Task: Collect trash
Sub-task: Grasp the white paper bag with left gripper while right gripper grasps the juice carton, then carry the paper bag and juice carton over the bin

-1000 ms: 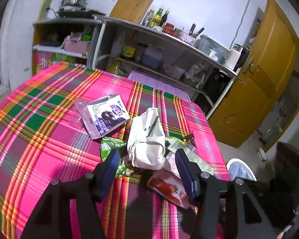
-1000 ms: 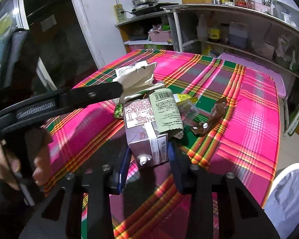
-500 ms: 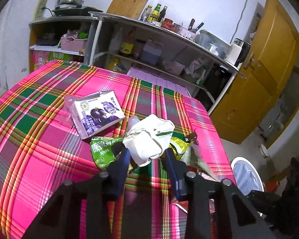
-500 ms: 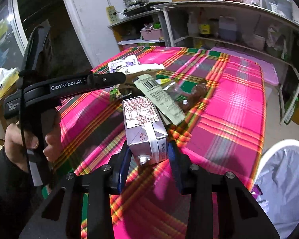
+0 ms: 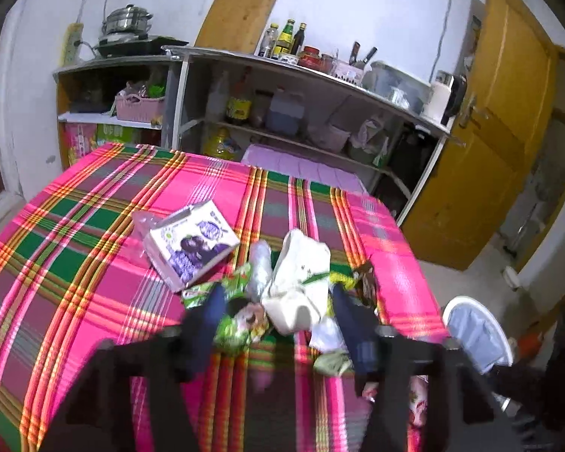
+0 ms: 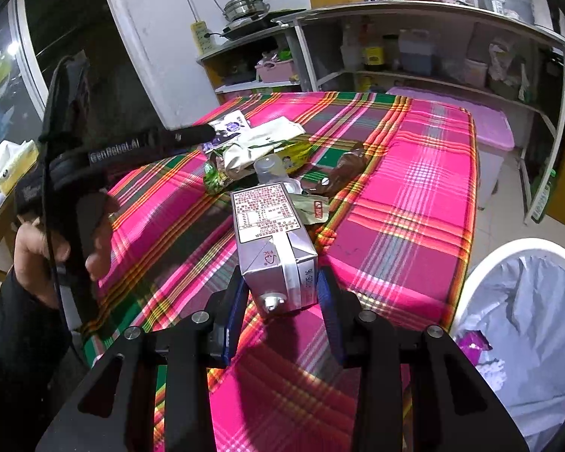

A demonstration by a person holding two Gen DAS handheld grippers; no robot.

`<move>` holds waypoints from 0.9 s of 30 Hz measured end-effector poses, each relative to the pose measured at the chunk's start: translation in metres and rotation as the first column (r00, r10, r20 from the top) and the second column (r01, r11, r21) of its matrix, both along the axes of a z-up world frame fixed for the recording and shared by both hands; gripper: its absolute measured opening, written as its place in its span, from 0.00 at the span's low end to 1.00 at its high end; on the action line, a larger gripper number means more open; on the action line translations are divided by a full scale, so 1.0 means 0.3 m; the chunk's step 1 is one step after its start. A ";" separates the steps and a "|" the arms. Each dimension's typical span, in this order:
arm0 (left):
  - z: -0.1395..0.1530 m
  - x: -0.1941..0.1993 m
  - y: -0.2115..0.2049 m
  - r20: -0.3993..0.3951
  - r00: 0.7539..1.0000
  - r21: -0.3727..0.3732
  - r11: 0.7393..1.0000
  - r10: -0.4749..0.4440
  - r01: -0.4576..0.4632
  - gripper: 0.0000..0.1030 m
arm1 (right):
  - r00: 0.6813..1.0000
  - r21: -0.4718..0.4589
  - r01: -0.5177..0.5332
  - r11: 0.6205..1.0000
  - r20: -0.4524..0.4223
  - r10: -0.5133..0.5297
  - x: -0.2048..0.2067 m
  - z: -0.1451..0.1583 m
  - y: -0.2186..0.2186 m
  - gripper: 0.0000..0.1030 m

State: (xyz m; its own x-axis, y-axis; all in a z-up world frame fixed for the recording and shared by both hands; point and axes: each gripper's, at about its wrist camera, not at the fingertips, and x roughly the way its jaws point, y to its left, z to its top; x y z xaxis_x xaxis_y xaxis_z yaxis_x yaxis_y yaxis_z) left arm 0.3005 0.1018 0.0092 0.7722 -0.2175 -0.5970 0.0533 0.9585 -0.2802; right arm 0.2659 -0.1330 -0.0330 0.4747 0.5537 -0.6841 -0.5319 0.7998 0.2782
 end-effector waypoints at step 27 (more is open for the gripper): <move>-0.073 0.063 -0.129 -0.056 0.993 0.183 0.976 -0.106 0.115 0.03 | 0.998 0.030 0.062 0.998 -0.002 -0.062 -0.026 0.015 -0.086 0.37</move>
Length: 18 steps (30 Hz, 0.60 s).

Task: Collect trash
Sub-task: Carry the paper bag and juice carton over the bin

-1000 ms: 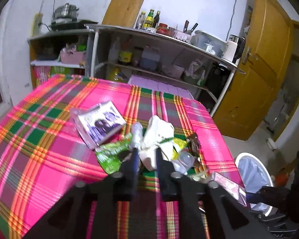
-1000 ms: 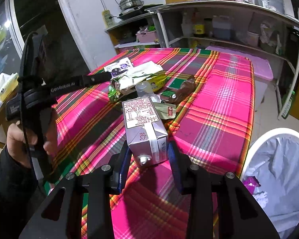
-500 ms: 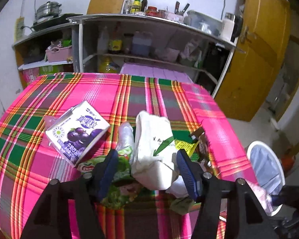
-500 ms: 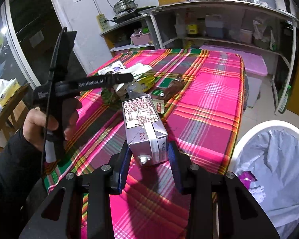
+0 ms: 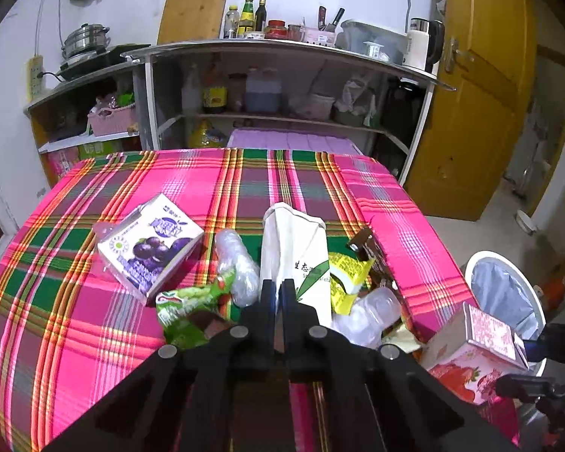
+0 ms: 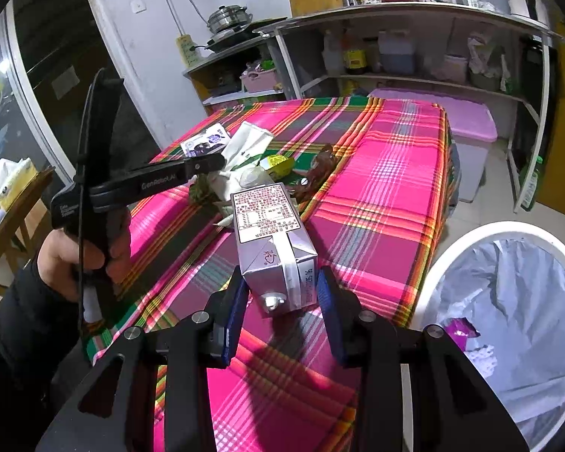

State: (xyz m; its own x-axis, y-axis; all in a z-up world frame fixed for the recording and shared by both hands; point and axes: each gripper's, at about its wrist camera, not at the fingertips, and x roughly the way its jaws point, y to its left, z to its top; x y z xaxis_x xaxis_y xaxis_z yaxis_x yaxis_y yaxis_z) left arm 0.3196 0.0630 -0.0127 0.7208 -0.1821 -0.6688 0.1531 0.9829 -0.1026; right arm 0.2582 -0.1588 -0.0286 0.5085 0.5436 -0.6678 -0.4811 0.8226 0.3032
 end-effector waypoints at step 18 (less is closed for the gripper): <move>0.139 -0.306 -0.020 0.116 0.993 -0.068 0.998 0.001 0.007 0.02 | 0.998 0.030 0.055 0.998 0.041 -0.056 -0.085 0.066 -0.088 0.37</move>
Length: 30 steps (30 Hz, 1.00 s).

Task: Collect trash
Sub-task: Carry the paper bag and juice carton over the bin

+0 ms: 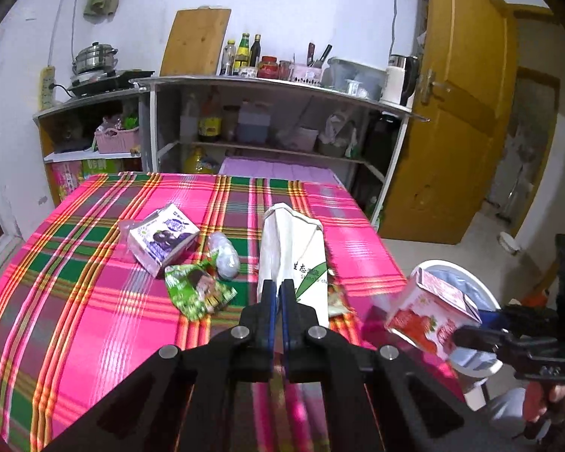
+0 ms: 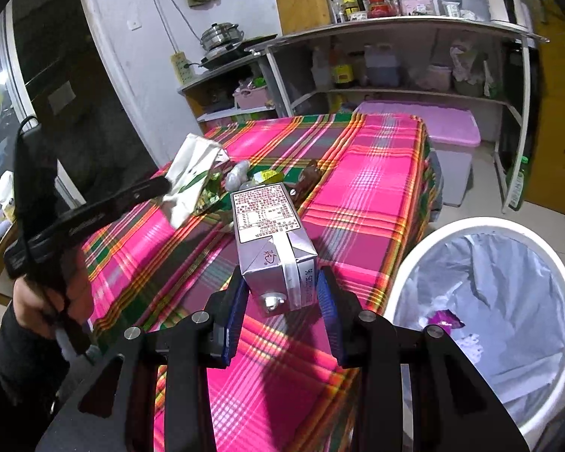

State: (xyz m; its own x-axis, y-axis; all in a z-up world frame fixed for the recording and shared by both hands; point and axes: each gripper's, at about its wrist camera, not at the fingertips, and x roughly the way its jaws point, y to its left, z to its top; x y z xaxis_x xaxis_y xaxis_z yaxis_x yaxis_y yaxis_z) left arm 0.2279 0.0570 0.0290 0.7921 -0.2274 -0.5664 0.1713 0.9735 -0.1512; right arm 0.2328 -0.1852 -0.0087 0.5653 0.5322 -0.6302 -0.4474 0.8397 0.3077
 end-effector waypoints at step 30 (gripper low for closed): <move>-0.016 -0.112 -0.492 -0.049 0.966 -0.061 0.966 -0.254 0.251 0.02 | 0.960 -0.004 0.281 0.960 -0.005 -0.281 -0.185 0.008 -0.394 0.37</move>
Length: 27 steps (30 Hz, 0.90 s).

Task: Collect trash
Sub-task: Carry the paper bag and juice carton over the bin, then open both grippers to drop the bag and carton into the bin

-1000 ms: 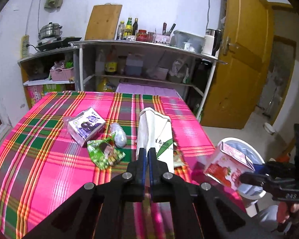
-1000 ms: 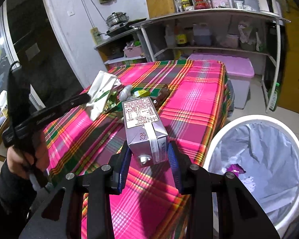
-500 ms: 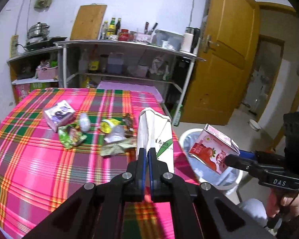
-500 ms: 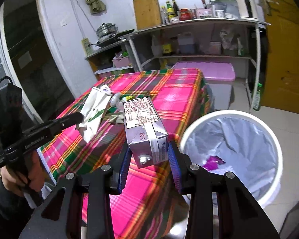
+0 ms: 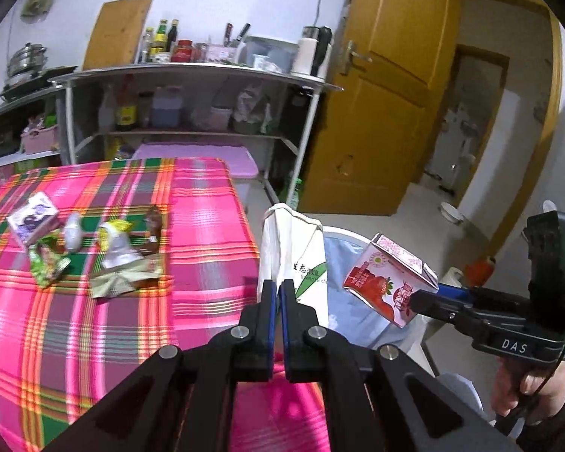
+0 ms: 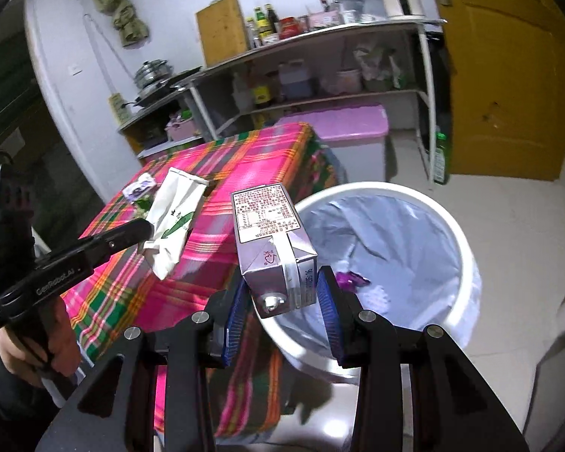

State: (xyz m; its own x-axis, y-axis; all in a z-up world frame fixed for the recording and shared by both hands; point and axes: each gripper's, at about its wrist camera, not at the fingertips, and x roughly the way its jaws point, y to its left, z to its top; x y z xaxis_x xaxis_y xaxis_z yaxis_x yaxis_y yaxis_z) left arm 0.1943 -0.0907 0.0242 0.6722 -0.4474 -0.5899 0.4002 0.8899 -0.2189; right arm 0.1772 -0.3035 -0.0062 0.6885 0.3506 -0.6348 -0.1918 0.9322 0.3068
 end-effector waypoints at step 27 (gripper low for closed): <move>-0.119 0.113 -0.157 -0.100 0.992 -0.020 0.997 -0.073 0.071 0.05 | 0.995 -0.011 0.090 0.996 -0.047 -0.090 0.016 -0.066 -0.110 0.47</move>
State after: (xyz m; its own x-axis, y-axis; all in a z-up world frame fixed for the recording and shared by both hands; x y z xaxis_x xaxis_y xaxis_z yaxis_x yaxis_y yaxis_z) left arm 0.2282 -0.1378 -0.0115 0.5753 -0.5026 -0.6453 0.4383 0.8555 -0.2756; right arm 0.1820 -0.3364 -0.0260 0.6860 0.2829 -0.6703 -0.0926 0.9478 0.3052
